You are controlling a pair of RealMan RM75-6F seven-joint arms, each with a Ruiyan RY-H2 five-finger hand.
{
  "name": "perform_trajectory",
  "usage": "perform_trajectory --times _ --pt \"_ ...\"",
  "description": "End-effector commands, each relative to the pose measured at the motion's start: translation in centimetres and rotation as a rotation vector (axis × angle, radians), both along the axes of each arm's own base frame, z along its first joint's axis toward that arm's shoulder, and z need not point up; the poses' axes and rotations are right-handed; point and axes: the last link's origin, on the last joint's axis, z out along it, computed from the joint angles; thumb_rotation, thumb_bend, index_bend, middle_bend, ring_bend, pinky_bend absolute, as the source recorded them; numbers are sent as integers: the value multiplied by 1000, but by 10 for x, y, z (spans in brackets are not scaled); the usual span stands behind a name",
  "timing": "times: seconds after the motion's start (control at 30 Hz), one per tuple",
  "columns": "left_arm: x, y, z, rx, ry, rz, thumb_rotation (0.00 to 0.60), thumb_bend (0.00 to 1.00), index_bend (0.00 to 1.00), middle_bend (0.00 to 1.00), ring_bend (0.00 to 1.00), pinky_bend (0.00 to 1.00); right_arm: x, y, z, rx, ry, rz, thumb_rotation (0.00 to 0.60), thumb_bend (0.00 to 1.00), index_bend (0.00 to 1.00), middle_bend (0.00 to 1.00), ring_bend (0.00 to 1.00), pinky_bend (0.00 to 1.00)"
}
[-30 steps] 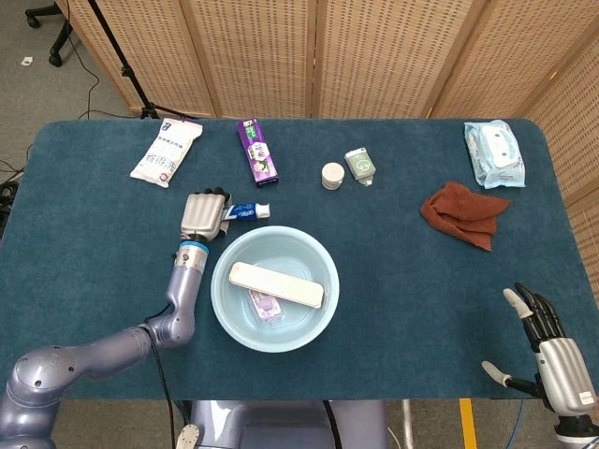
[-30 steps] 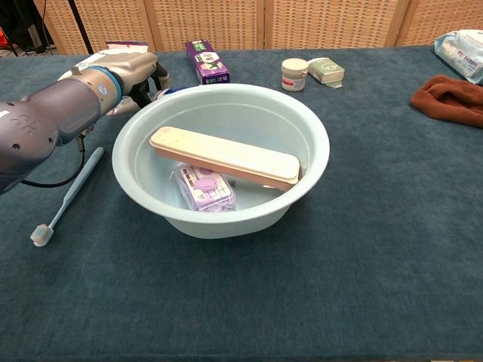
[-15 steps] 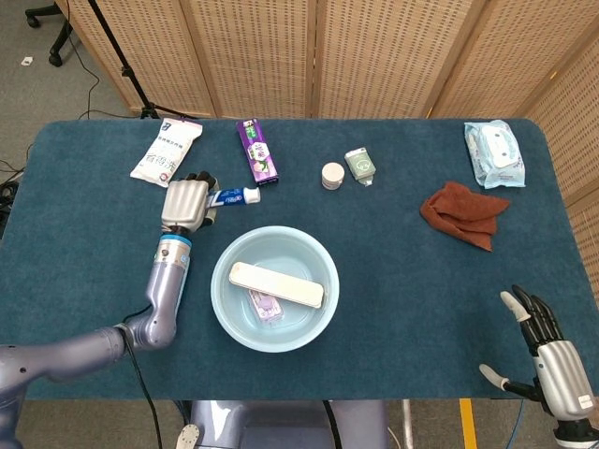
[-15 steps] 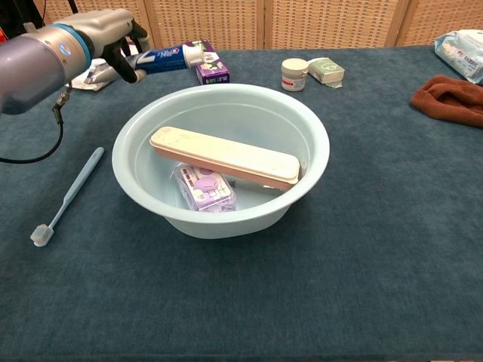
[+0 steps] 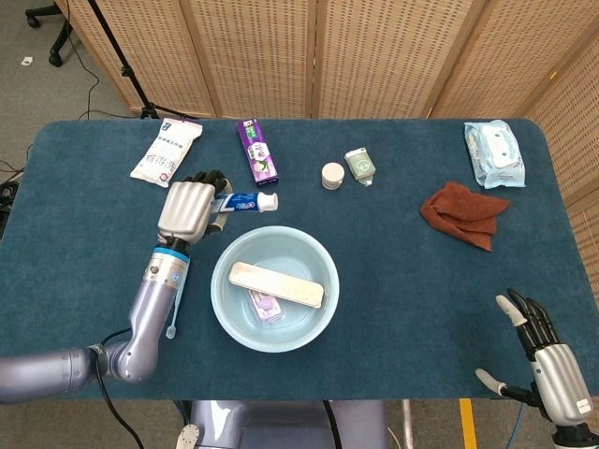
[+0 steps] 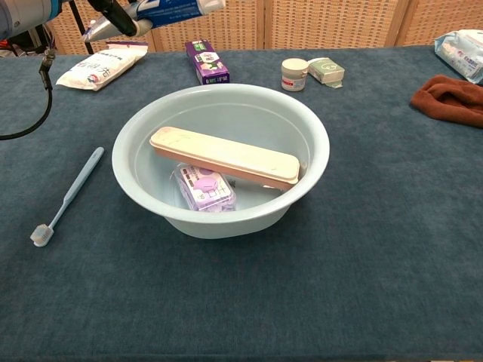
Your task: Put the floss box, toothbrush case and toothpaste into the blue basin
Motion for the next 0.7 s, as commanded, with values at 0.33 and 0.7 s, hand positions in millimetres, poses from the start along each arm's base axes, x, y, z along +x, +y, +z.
perform_trajectory --times 0.33,0.7 --pt "51 -63 -40 -159 15 -177 600 466 738 333 293 413 2 3 7 -11 -26 13 600 105 0 0 0 0" --pt "62 -96 -86 -240 44 -209 600 446 738 328 289 413 2 5 14 -26 -55 21 600 105 0 0 0 0"
